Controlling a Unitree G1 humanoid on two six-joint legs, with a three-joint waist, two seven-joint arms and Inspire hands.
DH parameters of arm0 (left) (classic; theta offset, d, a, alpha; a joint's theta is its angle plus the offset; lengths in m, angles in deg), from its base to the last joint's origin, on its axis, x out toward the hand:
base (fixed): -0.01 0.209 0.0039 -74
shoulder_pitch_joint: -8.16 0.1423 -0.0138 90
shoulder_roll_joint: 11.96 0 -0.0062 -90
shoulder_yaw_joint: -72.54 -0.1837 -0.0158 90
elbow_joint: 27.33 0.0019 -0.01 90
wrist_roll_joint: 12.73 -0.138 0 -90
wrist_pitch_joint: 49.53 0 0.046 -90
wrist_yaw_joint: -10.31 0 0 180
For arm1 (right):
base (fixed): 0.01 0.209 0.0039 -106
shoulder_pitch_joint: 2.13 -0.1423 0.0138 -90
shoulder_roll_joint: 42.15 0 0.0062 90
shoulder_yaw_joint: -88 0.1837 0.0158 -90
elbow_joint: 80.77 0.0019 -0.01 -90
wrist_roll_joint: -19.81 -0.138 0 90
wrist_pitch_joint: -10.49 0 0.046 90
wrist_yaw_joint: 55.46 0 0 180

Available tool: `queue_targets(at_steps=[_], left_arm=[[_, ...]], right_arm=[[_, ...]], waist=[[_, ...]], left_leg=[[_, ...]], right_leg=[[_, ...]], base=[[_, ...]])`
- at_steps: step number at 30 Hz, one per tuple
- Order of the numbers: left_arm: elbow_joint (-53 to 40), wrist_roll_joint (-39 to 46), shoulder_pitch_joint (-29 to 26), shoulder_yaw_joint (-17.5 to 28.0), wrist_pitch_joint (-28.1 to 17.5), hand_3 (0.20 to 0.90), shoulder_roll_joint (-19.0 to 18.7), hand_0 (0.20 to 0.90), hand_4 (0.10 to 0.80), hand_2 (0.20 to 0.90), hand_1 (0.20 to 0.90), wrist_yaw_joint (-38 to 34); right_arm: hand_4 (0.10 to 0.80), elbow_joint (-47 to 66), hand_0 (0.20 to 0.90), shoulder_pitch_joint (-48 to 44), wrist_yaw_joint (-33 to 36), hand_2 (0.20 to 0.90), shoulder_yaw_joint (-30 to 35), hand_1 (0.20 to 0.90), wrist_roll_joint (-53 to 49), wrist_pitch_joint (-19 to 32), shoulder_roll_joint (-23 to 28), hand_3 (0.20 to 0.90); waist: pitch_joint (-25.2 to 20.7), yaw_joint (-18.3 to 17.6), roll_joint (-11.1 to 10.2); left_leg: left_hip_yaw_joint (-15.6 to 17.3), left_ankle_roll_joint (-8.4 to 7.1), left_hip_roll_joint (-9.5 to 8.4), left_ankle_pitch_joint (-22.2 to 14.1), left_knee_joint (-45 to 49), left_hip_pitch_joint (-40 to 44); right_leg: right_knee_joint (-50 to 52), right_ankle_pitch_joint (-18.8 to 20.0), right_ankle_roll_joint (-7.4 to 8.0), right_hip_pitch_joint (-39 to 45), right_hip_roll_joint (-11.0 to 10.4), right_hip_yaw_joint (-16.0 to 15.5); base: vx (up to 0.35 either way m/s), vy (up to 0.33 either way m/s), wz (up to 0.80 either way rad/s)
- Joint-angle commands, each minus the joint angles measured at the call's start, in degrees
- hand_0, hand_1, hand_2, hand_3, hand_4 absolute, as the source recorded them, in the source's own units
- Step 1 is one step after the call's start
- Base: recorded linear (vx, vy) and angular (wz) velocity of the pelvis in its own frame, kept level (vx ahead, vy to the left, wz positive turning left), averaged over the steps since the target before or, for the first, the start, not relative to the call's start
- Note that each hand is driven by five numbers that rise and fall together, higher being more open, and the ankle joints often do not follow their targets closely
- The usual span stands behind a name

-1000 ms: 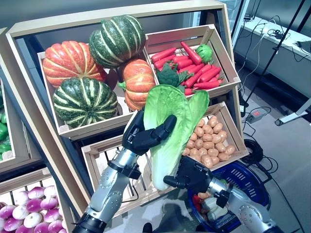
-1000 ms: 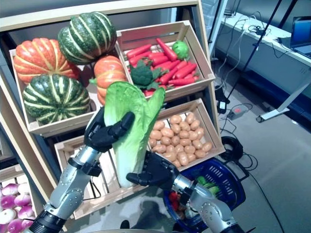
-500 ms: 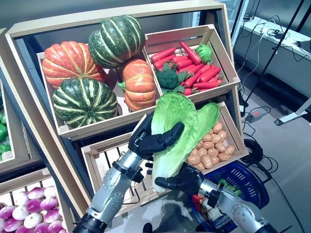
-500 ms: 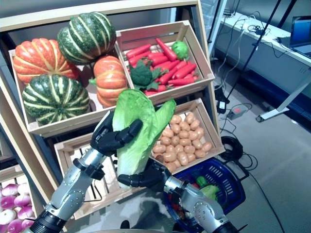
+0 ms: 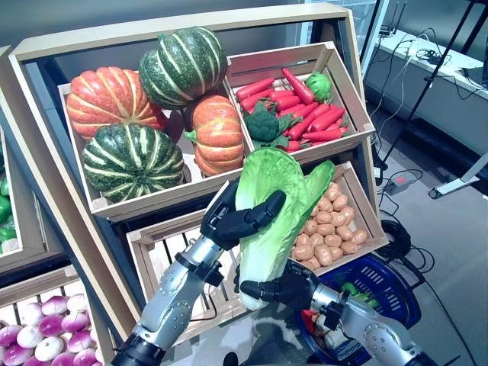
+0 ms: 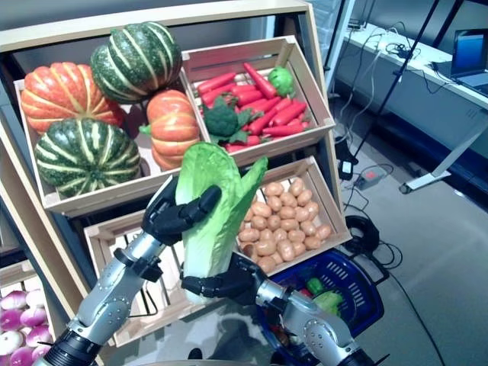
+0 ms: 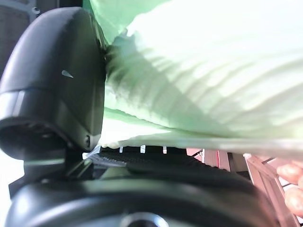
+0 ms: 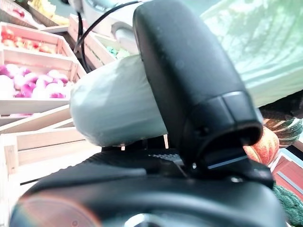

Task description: Put vegetables into the basket

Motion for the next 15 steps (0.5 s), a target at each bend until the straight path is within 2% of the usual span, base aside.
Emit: queue_targets(at_steps=[1, 6, 10, 12, 14, 15], left_arm=[[-4.61, -8.10, -5.57, 2.64, -9.83, 0.900, -2.24, 0.900, 0.800, 0.900, 0.900, -1.06], [-4.04, -23.29, 0.03, 12.38, -10.08, 0.900, -5.40, 0.900, 0.800, 0.900, 0.900, -12.16], [-2.05, -27.07, 4.83, 18.80, -8.77, 0.900, -6.90, 0.900, 0.800, 0.900, 0.900, -17.08], [-0.85, -28.55, 7.17, 22.17, -7.72, 0.900, -6.31, 0.900, 0.800, 0.900, 0.900, -19.64], [0.64, -38.34, 8.03, 23.28, -8.70, 0.900, -6.57, 0.900, 0.800, 0.900, 0.900, -26.83], [1.06, -40.01, 7.73, 23.21, -8.27, 0.900, -6.95, 0.900, 0.800, 0.900, 0.900, -28.62]], right_arm=[[0.400, 0.59, 0.300, -1.14, 9.31, 0.300, 7.32, 0.300, -1.62, 3.82, -1.84, 0.300], [0.400, -0.70, 0.300, 4.87, 17.66, 0.300, 15.21, 0.300, -2.09, 5.77, -2.44, 0.300], [0.400, -0.29, 0.300, 8.32, 23.20, 0.300, 20.74, 0.300, -3.28, 9.52, -3.42, 0.300], [0.400, -0.60, 0.300, 9.04, 27.18, 0.300, 23.81, 0.300, -2.93, 12.72, -4.72, 0.300], [0.400, -1.69, 0.300, 8.30, 31.43, 0.300, 26.05, 0.300, -3.07, 17.47, -5.73, 0.300], [0.400, -2.06, 0.300, 7.84, 32.68, 0.300, 26.46, 0.300, -3.23, 19.02, -5.81, 0.300]], waist=[[-3.26, 0.18, -1.59], [-2.76, -0.13, -1.64], [-2.04, -0.41, -1.48], [-1.32, -0.41, -1.35], [0.20, -0.45, -1.01], [0.69, -0.47, -0.89]], left_leg=[[-0.95, 1.54, -2.00, -2.26, 0.09, -0.53], [-0.88, 1.41, -1.87, -2.11, 0.09, -0.72], [-0.81, 1.39, -1.88, -2.02, 0.09, -1.11], [-0.79, 1.47, -1.99, -2.07, 0.09, -1.66], [-0.85, 1.48, -2.07, -1.94, 0.09, -2.73], [-0.94, 1.44, -2.09, -1.81, 0.09, -3.26]], right_leg=[[0.13, 0.81, -2.77, 1.40, 1.75, -0.23], [0.13, 0.73, -2.90, 1.27, 1.80, -0.43], [0.13, 0.65, -3.04, 0.81, 1.91, -0.40], [0.13, 0.48, -3.20, 0.26, 2.00, -0.26], [0.54, 0.38, -3.32, -1.09, 2.10, -0.07], [0.73, 0.35, -3.37, -1.73, 2.13, 0.02]], base=[[0.031, -0.013, 0.00], [0.034, -0.029, 0.00], [0.021, -0.025, -0.01], [0.008, -0.017, 0.00], [-0.047, -0.039, 0.01], [-0.111, -0.047, 0.02]])
